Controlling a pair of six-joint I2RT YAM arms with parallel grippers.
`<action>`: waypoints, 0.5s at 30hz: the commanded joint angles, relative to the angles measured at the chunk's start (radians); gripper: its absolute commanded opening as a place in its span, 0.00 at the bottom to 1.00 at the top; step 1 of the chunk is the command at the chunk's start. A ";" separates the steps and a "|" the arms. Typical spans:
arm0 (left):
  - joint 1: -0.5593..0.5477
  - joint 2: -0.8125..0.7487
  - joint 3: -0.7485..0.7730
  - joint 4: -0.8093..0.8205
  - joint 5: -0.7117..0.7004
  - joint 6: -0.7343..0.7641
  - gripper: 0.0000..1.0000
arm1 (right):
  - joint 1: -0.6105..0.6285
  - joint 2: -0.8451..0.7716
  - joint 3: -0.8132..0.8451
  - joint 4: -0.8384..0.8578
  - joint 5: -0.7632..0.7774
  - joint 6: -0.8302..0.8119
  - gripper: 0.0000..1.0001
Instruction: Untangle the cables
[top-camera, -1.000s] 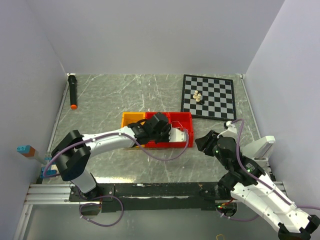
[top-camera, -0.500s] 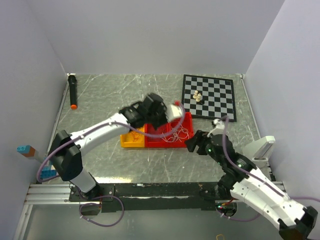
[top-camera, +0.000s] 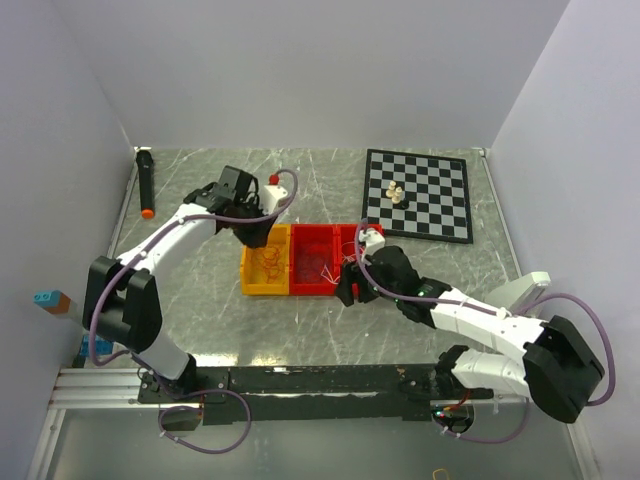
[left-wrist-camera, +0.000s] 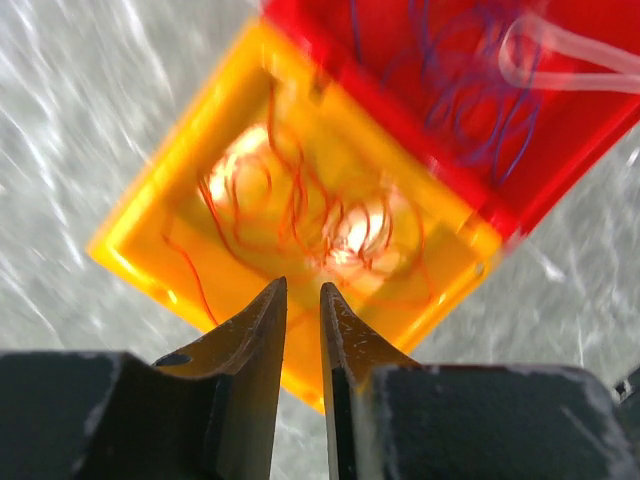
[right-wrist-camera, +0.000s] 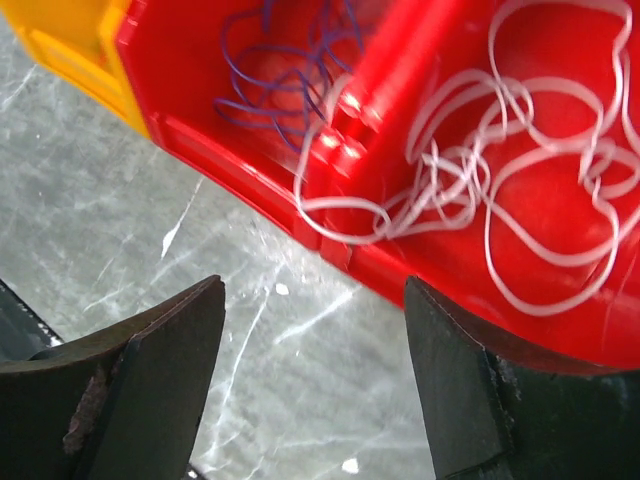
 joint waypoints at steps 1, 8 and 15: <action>0.067 -0.018 -0.023 -0.036 0.054 0.025 0.26 | 0.018 0.020 0.063 0.117 -0.009 -0.129 0.79; 0.141 0.008 -0.033 -0.028 0.080 0.039 0.27 | 0.038 0.160 0.160 0.065 0.022 -0.197 0.79; 0.147 0.012 -0.058 0.007 0.117 0.031 0.28 | 0.047 0.236 0.188 0.042 0.038 -0.197 0.76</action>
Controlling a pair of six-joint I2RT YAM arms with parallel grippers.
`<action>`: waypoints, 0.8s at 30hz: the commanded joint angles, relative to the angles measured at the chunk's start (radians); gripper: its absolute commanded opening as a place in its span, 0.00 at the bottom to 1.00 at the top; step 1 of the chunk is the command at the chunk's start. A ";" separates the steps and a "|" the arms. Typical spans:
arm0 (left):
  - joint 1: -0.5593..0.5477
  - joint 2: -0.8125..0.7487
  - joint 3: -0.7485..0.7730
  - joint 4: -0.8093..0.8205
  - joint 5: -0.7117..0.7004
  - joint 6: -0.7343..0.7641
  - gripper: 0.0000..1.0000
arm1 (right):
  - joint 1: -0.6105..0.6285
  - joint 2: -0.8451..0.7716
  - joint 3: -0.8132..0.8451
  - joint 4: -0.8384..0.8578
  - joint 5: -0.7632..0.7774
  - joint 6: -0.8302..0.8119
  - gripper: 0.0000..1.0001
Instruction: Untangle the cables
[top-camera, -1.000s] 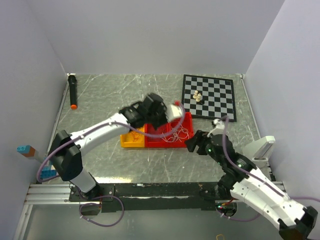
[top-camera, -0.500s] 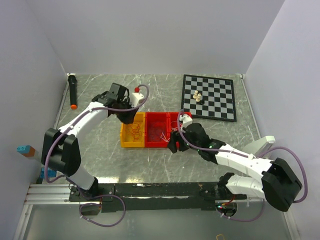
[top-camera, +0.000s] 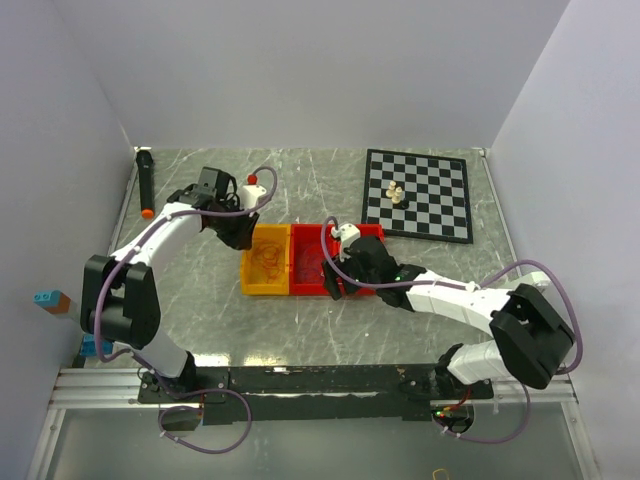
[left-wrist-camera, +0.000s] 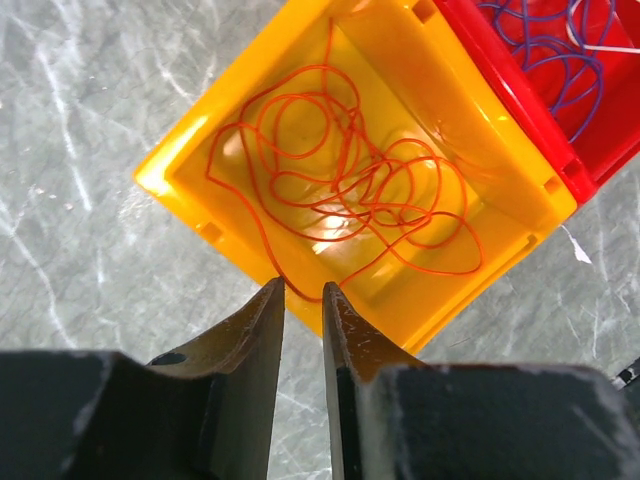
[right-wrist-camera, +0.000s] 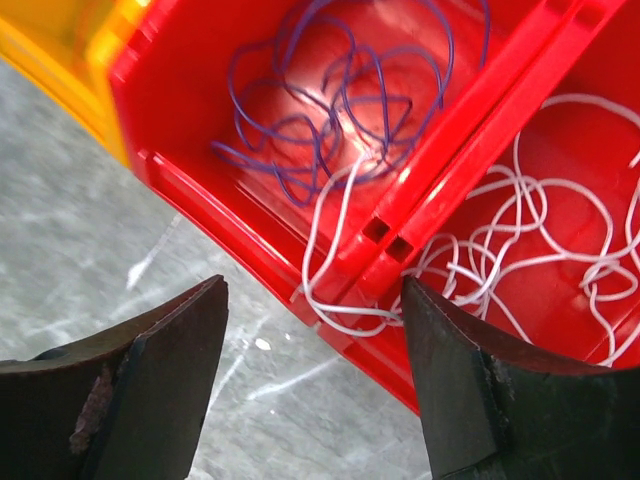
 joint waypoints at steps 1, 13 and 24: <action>0.001 0.005 -0.014 0.041 0.059 0.004 0.29 | 0.012 0.020 0.040 -0.005 0.027 -0.026 0.75; 0.001 0.012 -0.031 0.122 0.039 -0.005 0.29 | 0.020 0.034 0.057 -0.074 0.030 -0.011 0.38; 0.000 0.025 -0.041 0.182 0.024 -0.011 0.27 | 0.027 -0.061 0.039 -0.146 0.042 0.014 0.06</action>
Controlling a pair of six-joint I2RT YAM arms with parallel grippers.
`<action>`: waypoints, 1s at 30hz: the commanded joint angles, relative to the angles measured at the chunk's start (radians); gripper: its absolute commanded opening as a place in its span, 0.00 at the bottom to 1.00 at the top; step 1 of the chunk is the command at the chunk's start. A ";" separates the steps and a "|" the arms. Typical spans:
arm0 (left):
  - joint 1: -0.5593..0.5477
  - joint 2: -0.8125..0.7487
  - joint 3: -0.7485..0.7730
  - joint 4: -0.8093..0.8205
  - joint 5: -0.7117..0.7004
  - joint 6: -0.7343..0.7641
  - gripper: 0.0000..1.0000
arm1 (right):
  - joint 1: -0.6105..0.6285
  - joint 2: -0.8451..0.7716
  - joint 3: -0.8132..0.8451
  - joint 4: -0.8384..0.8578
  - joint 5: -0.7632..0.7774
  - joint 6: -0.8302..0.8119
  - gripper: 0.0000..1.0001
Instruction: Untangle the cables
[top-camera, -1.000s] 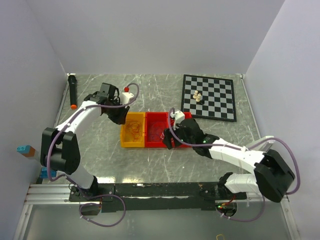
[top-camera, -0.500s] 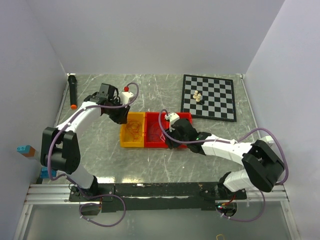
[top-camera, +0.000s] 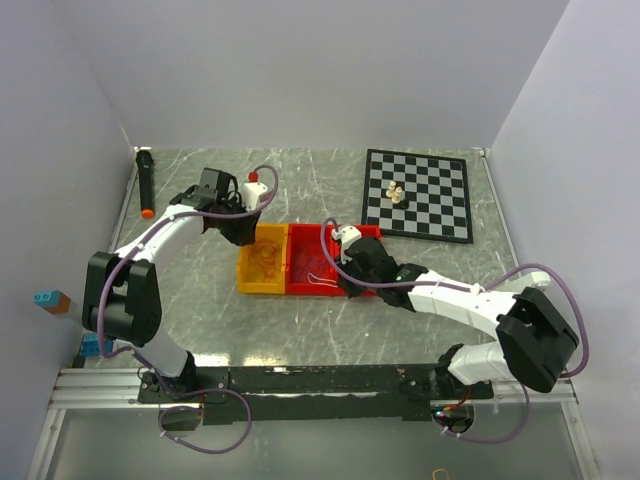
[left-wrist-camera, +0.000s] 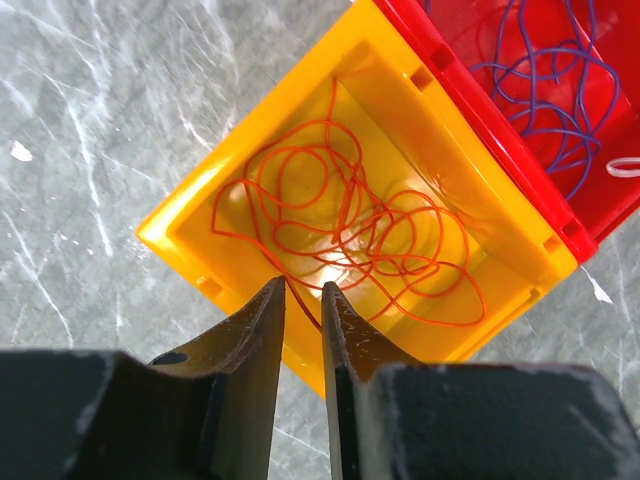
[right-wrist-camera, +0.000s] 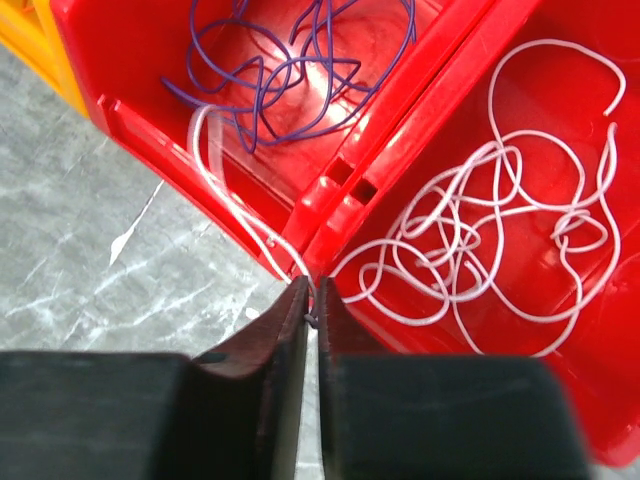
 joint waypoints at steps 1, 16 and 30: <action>0.000 0.007 -0.004 0.057 -0.009 0.001 0.26 | 0.012 -0.066 0.012 -0.030 0.002 0.014 0.02; 0.000 -0.023 -0.056 0.118 -0.052 0.041 0.25 | -0.064 -0.280 0.051 -0.078 0.258 0.042 0.00; 0.000 -0.050 0.002 0.074 -0.008 -0.010 0.29 | -0.124 -0.057 0.119 -0.136 0.278 0.152 0.00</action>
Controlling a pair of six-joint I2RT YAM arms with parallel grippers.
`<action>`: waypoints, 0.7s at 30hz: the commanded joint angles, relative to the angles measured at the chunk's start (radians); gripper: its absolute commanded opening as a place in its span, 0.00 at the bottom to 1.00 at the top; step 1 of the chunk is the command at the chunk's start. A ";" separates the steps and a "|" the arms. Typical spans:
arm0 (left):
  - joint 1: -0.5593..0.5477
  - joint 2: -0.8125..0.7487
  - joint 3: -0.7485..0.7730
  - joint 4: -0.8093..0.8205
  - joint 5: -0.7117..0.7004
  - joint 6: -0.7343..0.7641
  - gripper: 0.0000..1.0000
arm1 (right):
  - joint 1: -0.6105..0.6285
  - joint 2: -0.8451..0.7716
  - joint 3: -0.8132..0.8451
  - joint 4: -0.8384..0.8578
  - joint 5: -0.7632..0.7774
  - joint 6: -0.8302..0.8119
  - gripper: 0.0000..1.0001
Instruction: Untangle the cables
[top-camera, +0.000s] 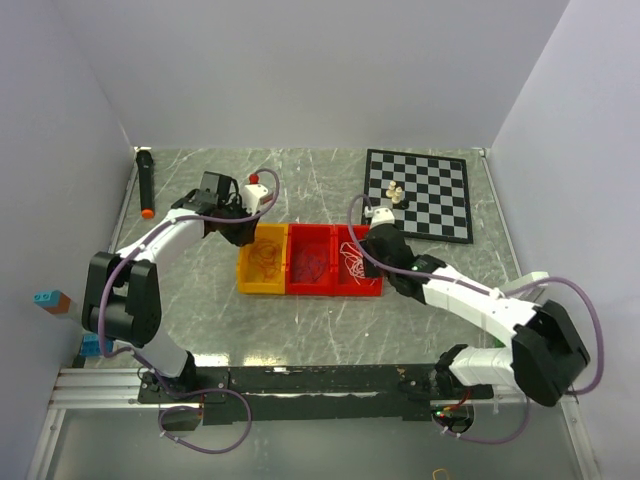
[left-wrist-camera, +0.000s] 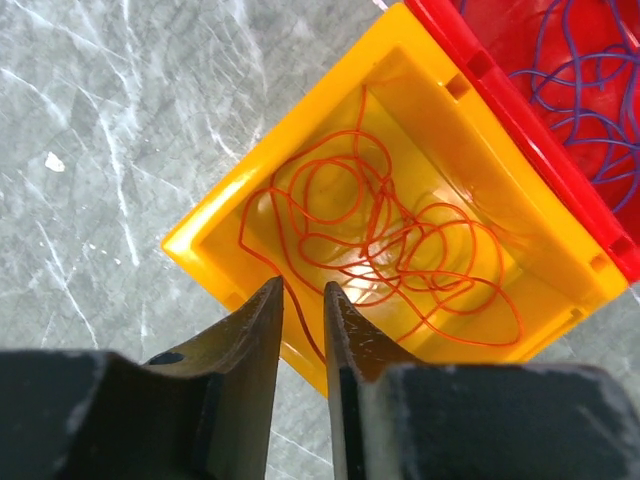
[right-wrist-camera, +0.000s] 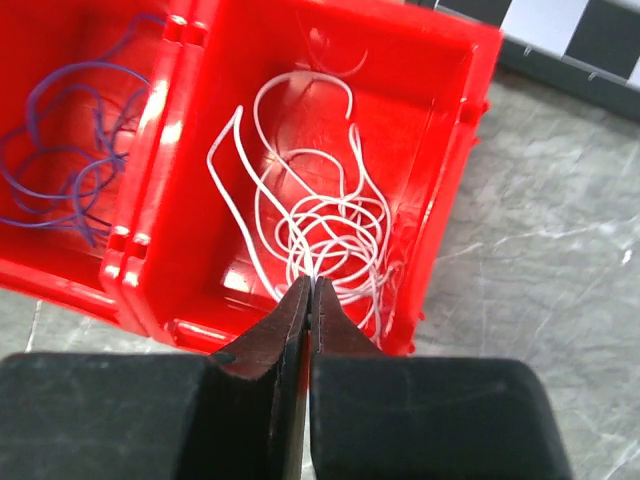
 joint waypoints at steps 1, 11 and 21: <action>0.000 -0.048 0.078 -0.042 0.046 -0.035 0.34 | -0.004 0.067 0.095 -0.015 0.010 0.051 0.02; 0.004 -0.014 0.351 -0.225 0.084 -0.120 0.76 | -0.007 0.033 0.182 -0.091 -0.013 0.079 0.75; 0.011 0.001 0.397 -0.218 0.000 -0.259 0.90 | -0.038 -0.119 0.214 -0.203 -0.096 0.109 1.00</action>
